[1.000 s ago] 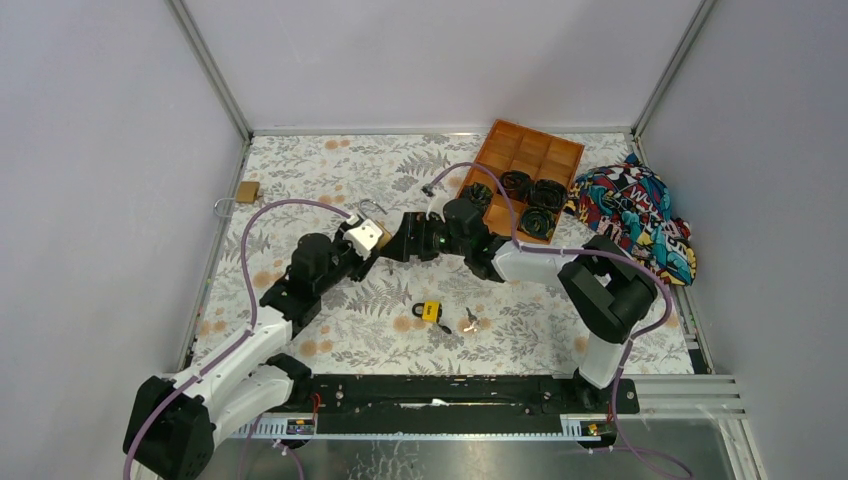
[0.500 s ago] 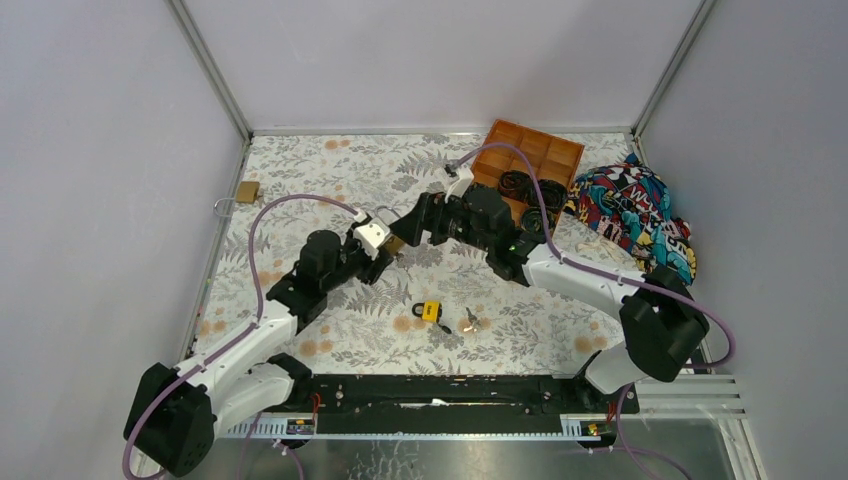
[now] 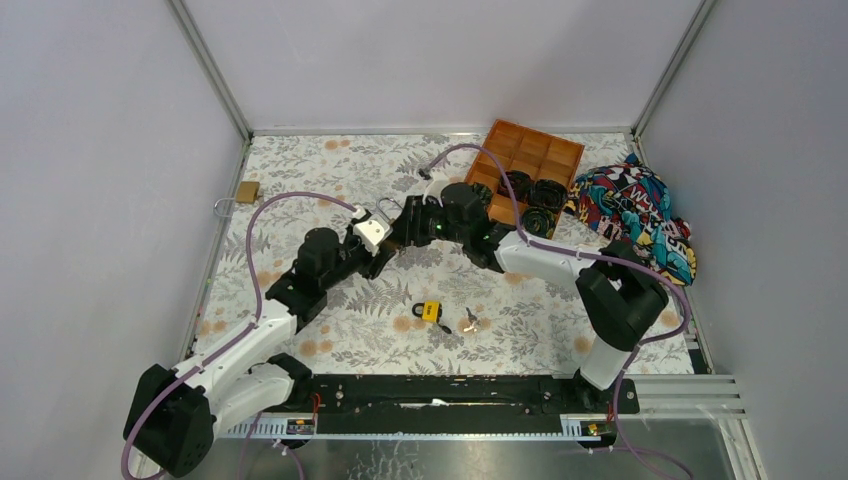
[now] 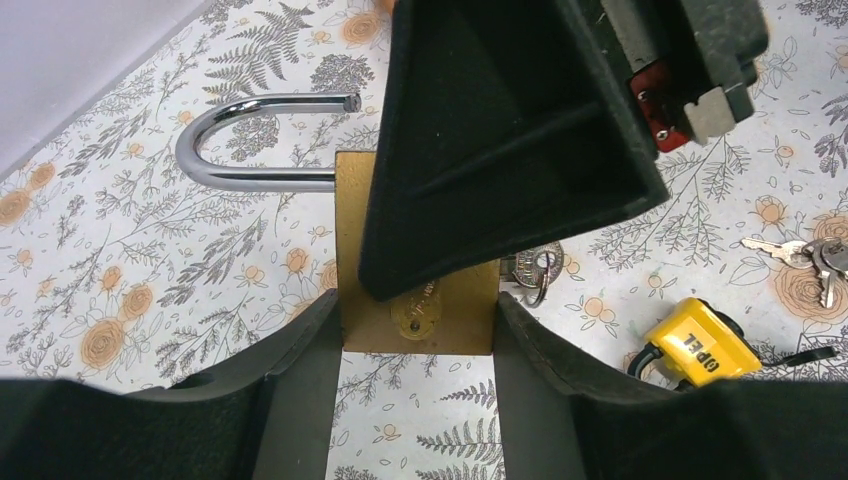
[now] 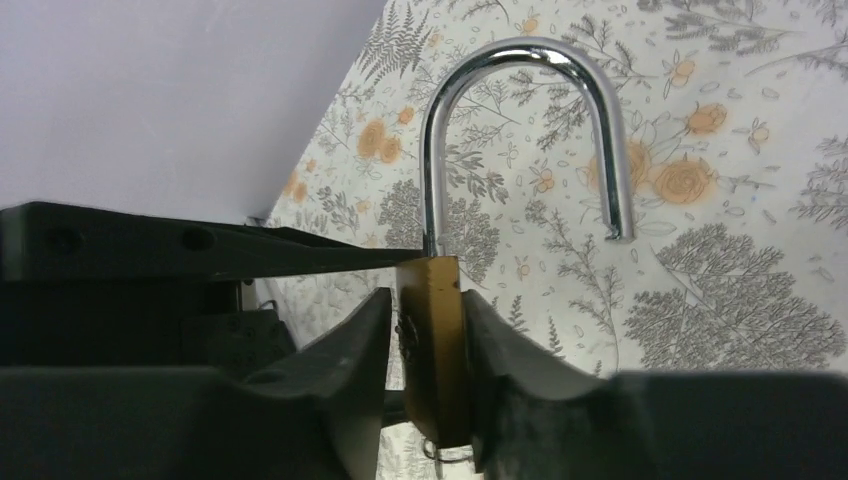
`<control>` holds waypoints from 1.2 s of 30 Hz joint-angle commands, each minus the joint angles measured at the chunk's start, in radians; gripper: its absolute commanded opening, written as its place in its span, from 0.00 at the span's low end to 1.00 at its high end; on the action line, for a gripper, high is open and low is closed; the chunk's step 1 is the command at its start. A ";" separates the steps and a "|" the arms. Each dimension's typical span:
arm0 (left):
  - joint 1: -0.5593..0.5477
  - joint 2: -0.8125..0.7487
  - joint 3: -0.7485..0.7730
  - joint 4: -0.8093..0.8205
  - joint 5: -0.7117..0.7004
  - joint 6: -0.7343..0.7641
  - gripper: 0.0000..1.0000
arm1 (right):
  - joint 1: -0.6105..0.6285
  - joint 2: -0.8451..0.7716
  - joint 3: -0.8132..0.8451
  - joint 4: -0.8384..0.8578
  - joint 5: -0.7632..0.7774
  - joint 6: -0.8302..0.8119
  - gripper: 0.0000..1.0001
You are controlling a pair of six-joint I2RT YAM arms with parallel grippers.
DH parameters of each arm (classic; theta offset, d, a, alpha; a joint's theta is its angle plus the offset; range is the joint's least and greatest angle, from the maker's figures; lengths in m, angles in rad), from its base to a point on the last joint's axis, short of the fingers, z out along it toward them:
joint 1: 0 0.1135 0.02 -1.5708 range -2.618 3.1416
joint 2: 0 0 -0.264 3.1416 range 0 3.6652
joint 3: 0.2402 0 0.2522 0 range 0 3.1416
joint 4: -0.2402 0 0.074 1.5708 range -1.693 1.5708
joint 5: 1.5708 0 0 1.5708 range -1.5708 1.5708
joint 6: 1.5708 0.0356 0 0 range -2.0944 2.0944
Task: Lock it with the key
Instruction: Pick up the lock from the center of the board, then lock the lock.
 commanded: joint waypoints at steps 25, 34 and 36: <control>-0.062 -0.059 0.430 -0.764 0.558 0.743 0.98 | -0.040 -0.505 -0.073 -0.548 -0.576 -0.497 0.00; -0.144 -0.035 0.449 -0.764 0.535 0.643 0.34 | -0.009 -0.513 -0.022 -0.590 -0.550 -0.530 0.00; -0.148 -0.042 0.448 -0.765 0.541 0.619 0.26 | -0.009 -0.522 -0.027 -0.567 -0.549 -0.523 0.00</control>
